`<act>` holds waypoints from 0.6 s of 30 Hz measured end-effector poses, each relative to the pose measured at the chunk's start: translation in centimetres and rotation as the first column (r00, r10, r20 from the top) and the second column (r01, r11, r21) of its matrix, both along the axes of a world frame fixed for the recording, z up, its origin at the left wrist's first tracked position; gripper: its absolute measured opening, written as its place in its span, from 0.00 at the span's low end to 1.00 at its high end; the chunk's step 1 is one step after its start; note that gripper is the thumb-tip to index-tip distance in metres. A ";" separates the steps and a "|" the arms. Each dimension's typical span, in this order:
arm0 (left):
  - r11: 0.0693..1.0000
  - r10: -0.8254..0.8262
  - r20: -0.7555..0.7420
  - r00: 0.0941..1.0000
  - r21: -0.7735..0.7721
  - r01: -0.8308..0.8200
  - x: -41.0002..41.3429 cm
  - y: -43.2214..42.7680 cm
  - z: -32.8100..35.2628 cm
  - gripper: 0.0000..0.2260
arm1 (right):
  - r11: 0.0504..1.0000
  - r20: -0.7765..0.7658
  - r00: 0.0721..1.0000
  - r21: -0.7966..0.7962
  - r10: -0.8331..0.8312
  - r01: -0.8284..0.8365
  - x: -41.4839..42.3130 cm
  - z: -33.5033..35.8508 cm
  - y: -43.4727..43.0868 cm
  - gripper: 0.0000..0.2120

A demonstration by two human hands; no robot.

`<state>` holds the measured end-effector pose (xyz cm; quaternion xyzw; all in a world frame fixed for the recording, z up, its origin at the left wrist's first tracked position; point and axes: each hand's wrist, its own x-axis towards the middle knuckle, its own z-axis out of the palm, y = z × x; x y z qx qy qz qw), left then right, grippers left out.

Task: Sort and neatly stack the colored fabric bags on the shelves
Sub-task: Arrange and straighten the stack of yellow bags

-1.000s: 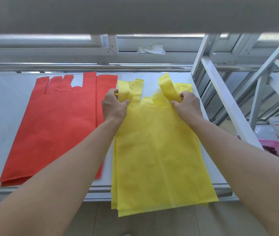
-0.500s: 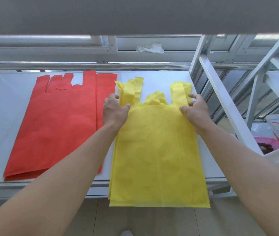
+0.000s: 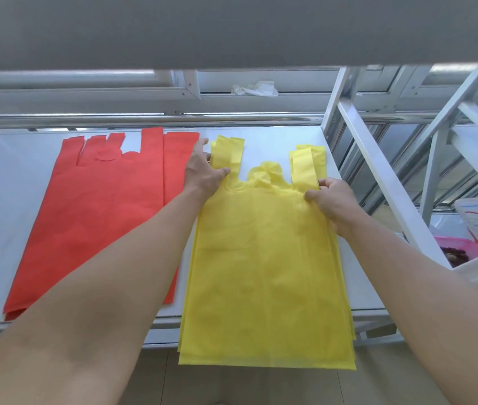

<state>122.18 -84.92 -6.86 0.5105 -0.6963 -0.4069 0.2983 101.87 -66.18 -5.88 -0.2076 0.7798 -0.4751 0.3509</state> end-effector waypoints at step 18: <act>0.923 -0.297 -0.287 0.911 0.159 0.351 0.8 -0.7 1.7 0.23 | 0.994 -0.054 0.998 0.111 0.025 -0.019 -1.4 1.6 -2.0 0.17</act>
